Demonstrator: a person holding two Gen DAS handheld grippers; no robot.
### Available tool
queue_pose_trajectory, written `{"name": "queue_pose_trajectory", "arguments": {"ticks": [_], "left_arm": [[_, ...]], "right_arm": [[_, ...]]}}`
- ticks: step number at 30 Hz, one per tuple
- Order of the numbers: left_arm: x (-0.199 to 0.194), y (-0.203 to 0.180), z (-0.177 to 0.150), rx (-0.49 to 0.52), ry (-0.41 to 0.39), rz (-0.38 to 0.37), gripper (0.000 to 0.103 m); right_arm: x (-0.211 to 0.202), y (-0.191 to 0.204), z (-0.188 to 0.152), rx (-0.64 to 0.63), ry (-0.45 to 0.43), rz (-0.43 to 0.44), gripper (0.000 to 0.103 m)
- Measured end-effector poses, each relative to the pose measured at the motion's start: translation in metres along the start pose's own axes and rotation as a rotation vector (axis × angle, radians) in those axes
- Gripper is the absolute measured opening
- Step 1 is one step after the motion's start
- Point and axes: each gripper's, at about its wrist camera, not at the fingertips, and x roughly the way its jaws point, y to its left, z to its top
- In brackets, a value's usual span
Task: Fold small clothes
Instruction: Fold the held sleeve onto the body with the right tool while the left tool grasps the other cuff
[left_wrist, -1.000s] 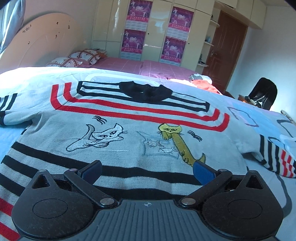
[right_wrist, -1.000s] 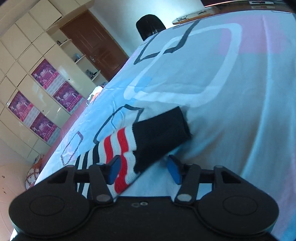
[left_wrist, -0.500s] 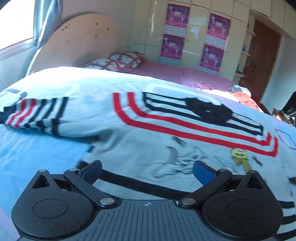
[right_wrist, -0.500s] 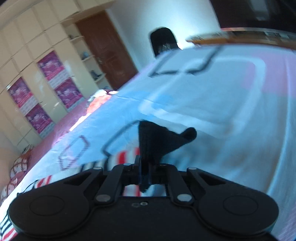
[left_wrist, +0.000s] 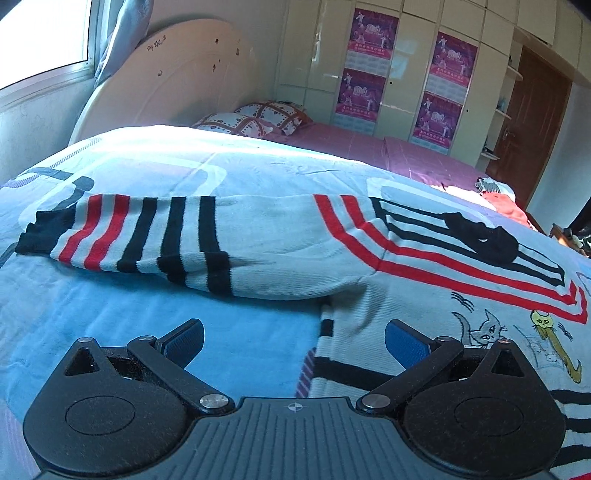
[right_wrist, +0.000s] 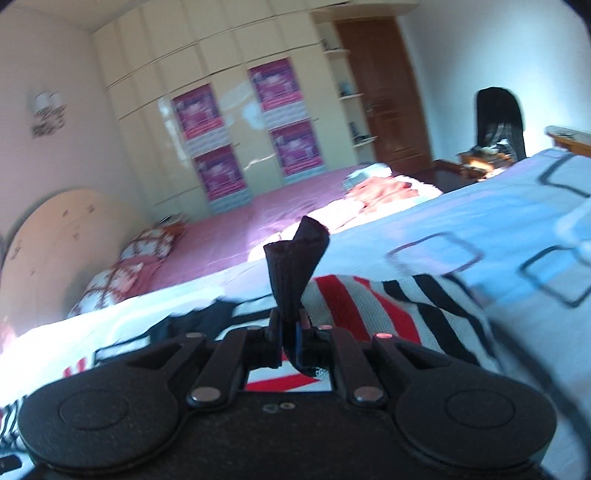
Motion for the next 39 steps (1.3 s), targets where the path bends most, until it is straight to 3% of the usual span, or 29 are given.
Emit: {"name": "queue_pose_trajectory", "arguments": {"ticks": [7, 8, 9, 10, 13, 17, 20, 22, 23, 26, 29, 30, 31, 32, 35, 39], "left_arm": [[0.002, 0.022, 0.004, 0.019, 0.003, -0.005, 0.103], [0.001, 0.023, 0.005, 0.019, 0.006, -0.005, 0.103], [0.002, 0.022, 0.006, 0.01, 0.01, -0.018, 0.103], [0.003, 0.022, 0.007, -0.006, 0.013, -0.038, 0.103], [0.004, 0.008, 0.01, -0.026, 0.003, -0.105, 0.103], [0.019, -0.037, 0.014, -0.06, 0.05, -0.344, 0.103], [0.039, -0.081, 0.013, -0.099, 0.11, -0.525, 0.102], [0.059, -0.109, 0.01, -0.139, 0.191, -0.604, 0.061], [0.07, -0.122, 0.006, -0.164, 0.235, -0.621, 0.056], [0.094, -0.152, -0.002, -0.17, 0.297, -0.595, 0.056], [0.106, -0.172, -0.004, -0.172, 0.286, -0.581, 0.056], [0.109, -0.176, -0.005, -0.172, 0.281, -0.576, 0.049], [0.112, -0.182, -0.006, -0.16, 0.277, -0.556, 0.025], [0.117, -0.186, -0.007, -0.143, 0.284, -0.542, 0.008], [0.117, -0.193, -0.004, -0.117, 0.253, -0.554, 0.006], [0.084, -0.193, 0.026, -0.04, 0.101, -0.578, 0.006]], "right_arm": [[0.037, 0.085, -0.047, -0.105, 0.146, 0.109, 0.008], [0.044, 0.091, -0.055, -0.113, 0.185, 0.123, 0.014], [0.051, 0.098, -0.063, -0.126, 0.241, 0.132, 0.028], [0.054, 0.103, -0.068, -0.147, 0.278, 0.128, 0.031], [0.02, 0.105, -0.069, -0.19, 0.179, 0.137, 0.037], [-0.025, 0.076, -0.054, -0.139, 0.088, 0.122, 0.038], [-0.048, 0.05, -0.046, -0.094, 0.073, 0.074, 0.039], [-0.059, 0.033, -0.042, -0.077, 0.065, 0.042, 0.04], [-0.065, 0.025, -0.041, -0.074, 0.058, 0.024, 0.04], [-0.076, 0.003, -0.038, -0.054, 0.044, -0.019, 0.04], [-0.08, -0.021, -0.038, -0.014, 0.039, -0.066, 0.04], [-0.08, -0.028, -0.038, 0.002, 0.041, -0.081, 0.04], [-0.08, -0.035, -0.038, 0.021, 0.044, -0.099, 0.041], [-0.078, -0.041, -0.038, 0.039, 0.046, -0.114, 0.041], [-0.076, -0.056, -0.037, 0.073, 0.051, -0.129, 0.04], [-0.075, -0.062, -0.036, 0.07, 0.051, -0.13, 0.041]]}}
